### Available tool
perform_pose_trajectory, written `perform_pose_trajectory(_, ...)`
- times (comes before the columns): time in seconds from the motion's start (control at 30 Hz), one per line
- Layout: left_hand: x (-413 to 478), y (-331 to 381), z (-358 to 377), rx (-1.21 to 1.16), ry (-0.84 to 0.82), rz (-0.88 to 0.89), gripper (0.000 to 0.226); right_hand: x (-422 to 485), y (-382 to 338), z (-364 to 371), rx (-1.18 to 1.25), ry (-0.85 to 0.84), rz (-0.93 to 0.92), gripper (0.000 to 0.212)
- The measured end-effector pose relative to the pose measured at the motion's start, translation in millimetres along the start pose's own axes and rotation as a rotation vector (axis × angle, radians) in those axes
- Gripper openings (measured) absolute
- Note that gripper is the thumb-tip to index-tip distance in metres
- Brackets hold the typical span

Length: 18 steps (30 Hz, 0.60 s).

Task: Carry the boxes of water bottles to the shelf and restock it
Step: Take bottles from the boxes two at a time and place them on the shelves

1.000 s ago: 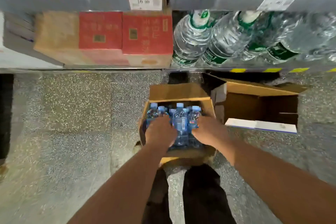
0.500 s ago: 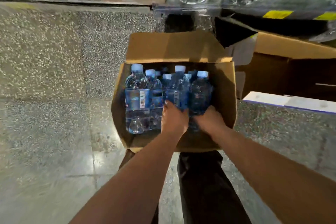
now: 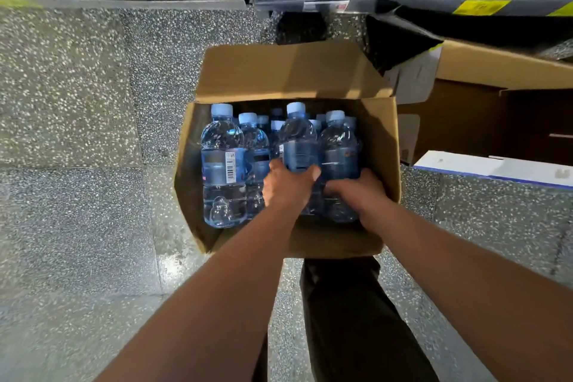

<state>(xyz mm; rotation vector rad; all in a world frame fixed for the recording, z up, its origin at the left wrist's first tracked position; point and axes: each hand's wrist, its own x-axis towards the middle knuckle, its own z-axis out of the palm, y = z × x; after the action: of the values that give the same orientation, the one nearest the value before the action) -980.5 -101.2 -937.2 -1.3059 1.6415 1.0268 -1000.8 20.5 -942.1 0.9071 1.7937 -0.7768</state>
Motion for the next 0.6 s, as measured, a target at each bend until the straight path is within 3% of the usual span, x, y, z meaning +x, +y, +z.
perform_pose_trajectory(0.1, -13.5, -5.7, -20.0, -0.12, -0.061, 0.022, 0.048, -19.1, -10.0, -7.9, 0.105, -0.111, -0.011, 0.045)
perform_pose_trajectory(0.2, -36.5, -4.2, -39.0, -0.294, -0.127, 0.019, 0.039, -40.0, -22.1, -16.8, 0.04, -0.153, -0.076, 0.037)
perform_pose_trajectory(0.27, -54.0, 0.0, -48.3, -0.388, -0.153, 0.008, 0.041, -56.5, -29.5, -24.6, 0.041, -0.206, -0.052, 0.05)
perform_pose_trajectory(0.37, -83.0, 1.5, -55.5, -0.46, -0.125, 0.0, 0.052, -82.0, -33.9, -38.8, 0.026, -0.307, -0.072, 0.061)
perform_pose_trajectory(0.5, -120.9, 2.0, -62.4, -0.564, -0.1, 0.038, 0.08, -123.0, -39.2, -59.6, 0.067, -0.384, -0.214, 0.025)
perform_pose_trajectory(0.6, -129.7, 0.9, -70.1, -0.637, -0.102, 0.097, 0.109, -151.7, -45.5, -67.9, 0.153, -0.368, -0.314, 0.021)
